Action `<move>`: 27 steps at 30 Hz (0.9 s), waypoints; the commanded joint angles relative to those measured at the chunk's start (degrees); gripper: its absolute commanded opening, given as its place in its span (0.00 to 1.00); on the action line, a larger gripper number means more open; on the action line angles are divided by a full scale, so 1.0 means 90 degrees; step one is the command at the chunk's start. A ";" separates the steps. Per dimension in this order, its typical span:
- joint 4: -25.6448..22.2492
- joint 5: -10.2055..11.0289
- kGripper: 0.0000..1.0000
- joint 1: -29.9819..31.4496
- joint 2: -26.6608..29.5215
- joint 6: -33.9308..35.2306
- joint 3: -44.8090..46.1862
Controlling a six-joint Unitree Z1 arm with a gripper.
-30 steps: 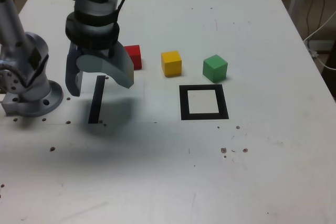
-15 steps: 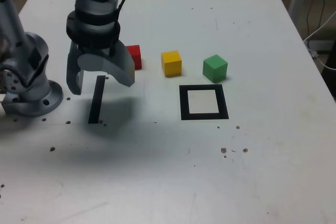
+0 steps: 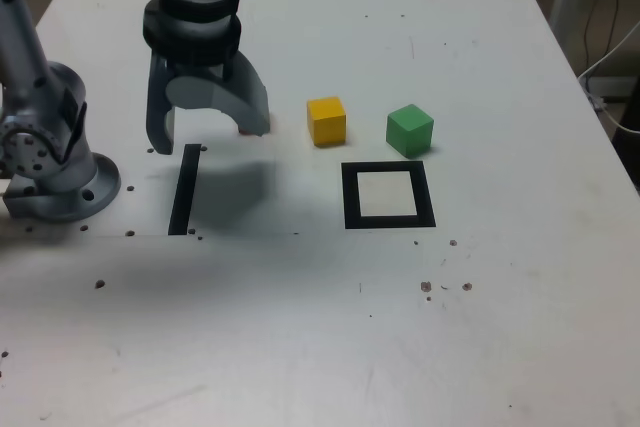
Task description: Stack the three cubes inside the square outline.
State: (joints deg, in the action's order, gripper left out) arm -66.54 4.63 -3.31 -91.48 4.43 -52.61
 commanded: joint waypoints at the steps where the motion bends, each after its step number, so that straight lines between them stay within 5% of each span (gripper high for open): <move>1: 0.0019 0.0105 1.00 -0.0321 -0.0094 -0.0238 -0.0110; 11: 0.0158 0.0382 0.99 -0.1203 -0.0692 -0.0979 -0.0552; 27: 0.0583 0.0376 0.98 -0.1963 -0.1538 -0.1485 -0.0690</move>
State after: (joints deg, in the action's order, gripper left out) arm -61.38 8.01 -20.59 -105.21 -8.70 -58.67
